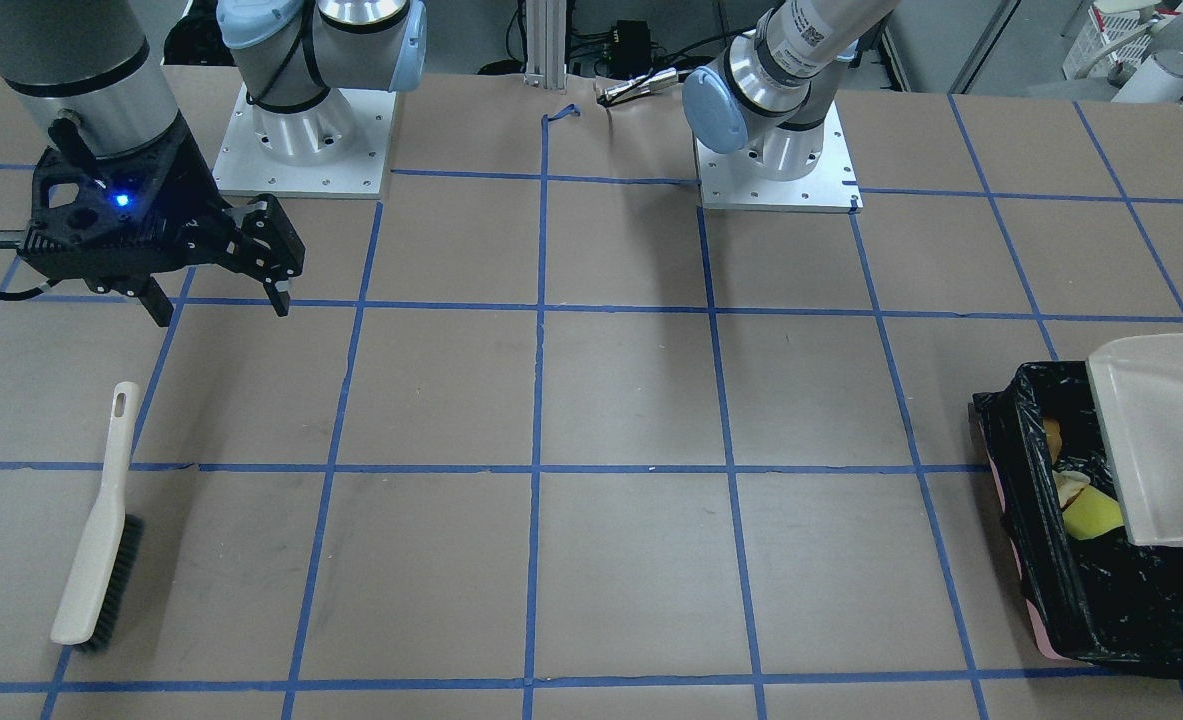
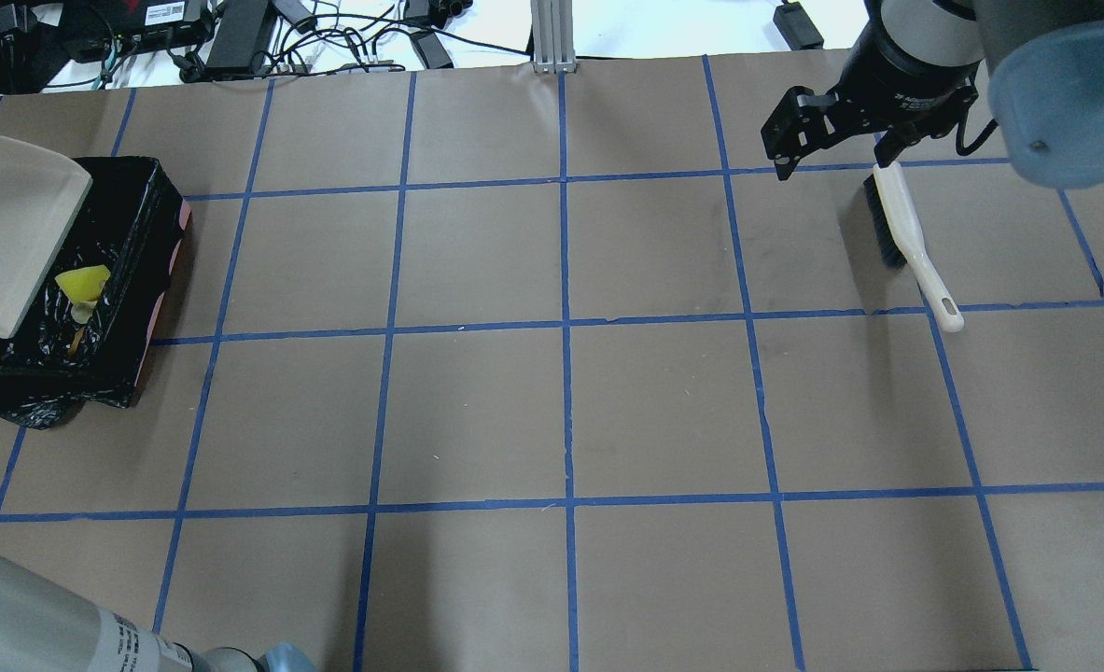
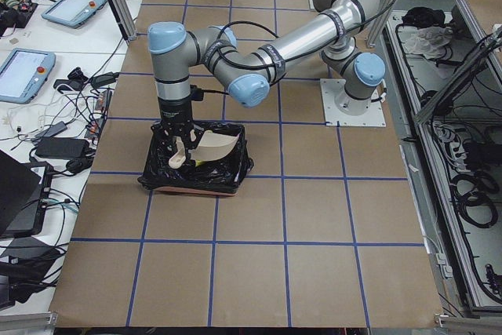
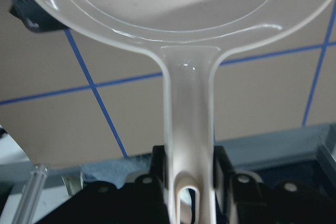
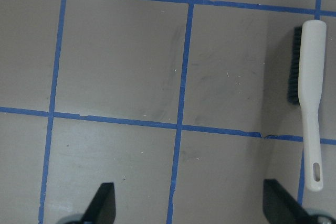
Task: Sweep and dump trash into bin
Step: 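Shake the tilted dustpan over the bin while the right gripper releases the brush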
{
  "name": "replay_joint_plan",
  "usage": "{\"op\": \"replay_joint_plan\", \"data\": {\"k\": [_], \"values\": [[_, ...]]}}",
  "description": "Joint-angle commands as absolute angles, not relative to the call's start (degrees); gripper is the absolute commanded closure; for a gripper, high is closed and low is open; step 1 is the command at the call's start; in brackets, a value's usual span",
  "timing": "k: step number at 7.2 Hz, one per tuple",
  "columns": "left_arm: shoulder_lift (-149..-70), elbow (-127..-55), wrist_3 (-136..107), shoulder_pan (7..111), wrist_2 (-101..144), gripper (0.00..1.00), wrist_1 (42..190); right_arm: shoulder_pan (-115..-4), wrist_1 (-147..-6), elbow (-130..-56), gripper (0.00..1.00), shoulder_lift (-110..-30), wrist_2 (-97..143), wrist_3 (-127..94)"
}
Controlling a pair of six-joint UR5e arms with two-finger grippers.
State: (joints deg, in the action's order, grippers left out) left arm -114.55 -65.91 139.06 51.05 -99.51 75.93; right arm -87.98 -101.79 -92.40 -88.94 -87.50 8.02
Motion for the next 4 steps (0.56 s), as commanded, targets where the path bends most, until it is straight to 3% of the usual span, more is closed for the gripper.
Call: {"op": "replay_joint_plan", "data": {"k": [1,4], "values": [[-112.07,-65.92,132.77,50.97,-86.62,1.0,83.99,-87.98,-100.9,-92.46,0.0,-89.03,-87.54,8.09],[-111.53,-66.35,118.35,60.95,-85.61,1.0,86.75,-87.98,-100.81,-92.46,0.0,-89.03,-87.8,8.09]]}}
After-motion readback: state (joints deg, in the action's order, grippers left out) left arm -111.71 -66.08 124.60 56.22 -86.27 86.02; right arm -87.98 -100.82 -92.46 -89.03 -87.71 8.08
